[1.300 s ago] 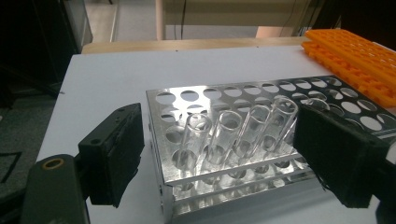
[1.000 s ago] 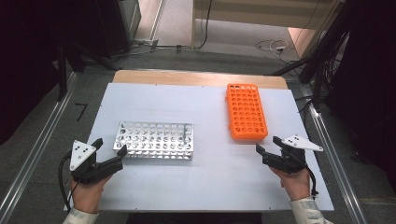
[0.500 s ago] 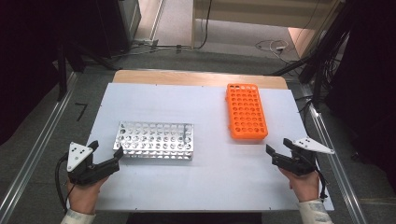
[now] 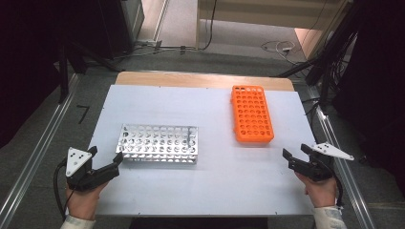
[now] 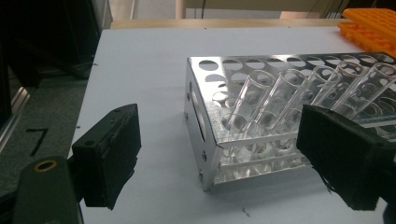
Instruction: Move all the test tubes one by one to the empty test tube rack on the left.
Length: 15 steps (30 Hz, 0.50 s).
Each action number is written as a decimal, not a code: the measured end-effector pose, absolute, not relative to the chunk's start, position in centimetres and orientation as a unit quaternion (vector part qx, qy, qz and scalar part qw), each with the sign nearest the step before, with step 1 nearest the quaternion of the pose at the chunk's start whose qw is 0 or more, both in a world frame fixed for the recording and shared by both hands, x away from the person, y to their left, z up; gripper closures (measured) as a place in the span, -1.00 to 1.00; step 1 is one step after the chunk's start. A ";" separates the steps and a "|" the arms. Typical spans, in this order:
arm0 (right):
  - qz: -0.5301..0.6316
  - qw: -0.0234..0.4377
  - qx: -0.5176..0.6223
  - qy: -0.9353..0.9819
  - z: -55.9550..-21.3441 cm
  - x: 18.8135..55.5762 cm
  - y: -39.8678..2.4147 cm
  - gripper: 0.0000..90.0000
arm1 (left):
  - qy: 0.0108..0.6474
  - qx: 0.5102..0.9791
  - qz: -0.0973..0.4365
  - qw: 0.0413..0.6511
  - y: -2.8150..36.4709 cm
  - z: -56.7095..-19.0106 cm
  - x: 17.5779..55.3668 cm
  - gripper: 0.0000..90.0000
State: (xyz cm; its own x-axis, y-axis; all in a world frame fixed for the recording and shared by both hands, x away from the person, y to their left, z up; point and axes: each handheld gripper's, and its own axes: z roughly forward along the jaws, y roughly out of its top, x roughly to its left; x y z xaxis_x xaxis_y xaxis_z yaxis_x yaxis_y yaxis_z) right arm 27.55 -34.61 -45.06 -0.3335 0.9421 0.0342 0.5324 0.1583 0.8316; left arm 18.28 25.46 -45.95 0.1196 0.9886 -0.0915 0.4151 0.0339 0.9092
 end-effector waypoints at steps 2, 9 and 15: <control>0.392 0.264 0.519 0.712 -45.1 27.5 -35.0 -0.49 | 0.576 0.610 0.332 0.431 25.6 -46.0 18.2 -0.70; 0.380 0.269 0.537 0.704 -45.6 27.7 -36.4 -0.49 | 0.582 0.609 0.330 0.427 25.8 -46.3 18.2 -0.70; 0.358 0.277 0.556 0.697 -46.4 28.2 -37.6 -0.49 | 0.593 0.605 0.333 0.414 26.5 -46.8 18.6 -0.70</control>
